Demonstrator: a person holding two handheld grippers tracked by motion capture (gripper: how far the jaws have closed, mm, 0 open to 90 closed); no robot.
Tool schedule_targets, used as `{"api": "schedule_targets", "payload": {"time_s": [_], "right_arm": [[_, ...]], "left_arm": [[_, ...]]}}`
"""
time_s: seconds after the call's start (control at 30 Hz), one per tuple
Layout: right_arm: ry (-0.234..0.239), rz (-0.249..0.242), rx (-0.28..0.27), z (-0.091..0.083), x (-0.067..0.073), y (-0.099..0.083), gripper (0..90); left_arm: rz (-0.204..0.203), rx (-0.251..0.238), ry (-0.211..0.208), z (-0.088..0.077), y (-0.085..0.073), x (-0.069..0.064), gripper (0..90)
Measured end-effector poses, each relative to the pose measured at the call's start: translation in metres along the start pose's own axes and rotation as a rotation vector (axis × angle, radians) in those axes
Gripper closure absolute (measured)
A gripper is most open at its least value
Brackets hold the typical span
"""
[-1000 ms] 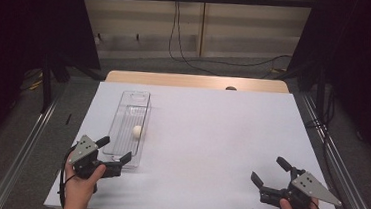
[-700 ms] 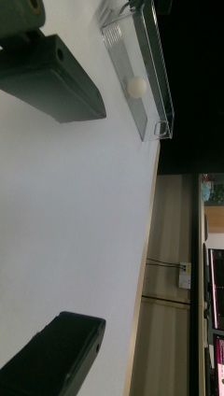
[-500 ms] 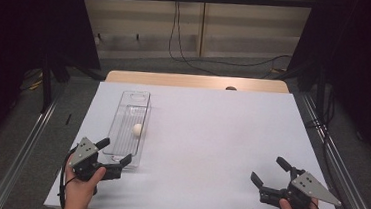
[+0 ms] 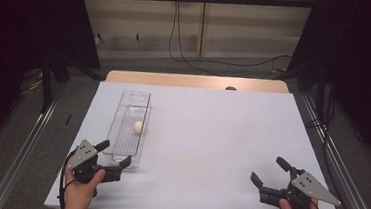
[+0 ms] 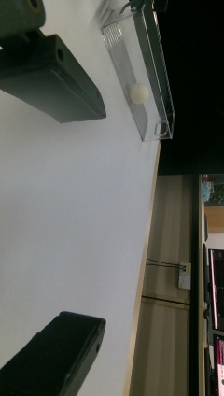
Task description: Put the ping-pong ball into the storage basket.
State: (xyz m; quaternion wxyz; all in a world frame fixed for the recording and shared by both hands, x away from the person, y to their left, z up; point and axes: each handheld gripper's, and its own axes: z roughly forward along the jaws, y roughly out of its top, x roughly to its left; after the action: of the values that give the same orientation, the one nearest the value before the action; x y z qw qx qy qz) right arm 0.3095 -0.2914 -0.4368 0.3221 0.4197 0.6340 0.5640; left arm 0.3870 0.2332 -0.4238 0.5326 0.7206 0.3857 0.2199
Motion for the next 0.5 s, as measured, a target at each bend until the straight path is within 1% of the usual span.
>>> {"api": "schedule_targets", "payload": {"time_s": [0.03,0.1,0.23,0.27,0.37,0.4,0.5], "right_arm": [[0.0,0.002,0.0,0.0,0.0002,0.0,1.7],[0.003,0.0,-0.001,0.0001,0.0001,0.0001,1.7],[0.002,-0.003,0.0,0.0003,0.0002,-0.0001,1.6],[0.002,-0.002,0.001,0.0002,0.0003,-0.0001,1.7],[0.003,-0.001,-0.001,0.0003,0.0003,0.0,1.7],[0.002,-0.001,-0.001,0.0003,0.0003,0.0,1.7],[0.003,-0.003,0.001,0.0003,0.0003,0.0,1.6]], "left_arm": [[-0.002,0.001,-0.005,-0.0004,-0.0005,0.0,3.2],[-0.003,-0.004,-0.002,-0.0012,-0.0011,0.0,3.2],[0.011,-0.002,-0.004,-0.0024,-0.0016,0.0003,3.2],[0.004,-0.005,-0.002,-0.0024,-0.0017,0.0,3.2],[0.003,-0.008,-0.002,-0.0033,-0.002,-0.0012,3.2],[0.011,-0.003,-0.003,-0.0043,-0.002,-0.0017,3.1],[0.018,-0.002,-0.002,-0.0051,-0.002,-0.0039,3.2]]}}
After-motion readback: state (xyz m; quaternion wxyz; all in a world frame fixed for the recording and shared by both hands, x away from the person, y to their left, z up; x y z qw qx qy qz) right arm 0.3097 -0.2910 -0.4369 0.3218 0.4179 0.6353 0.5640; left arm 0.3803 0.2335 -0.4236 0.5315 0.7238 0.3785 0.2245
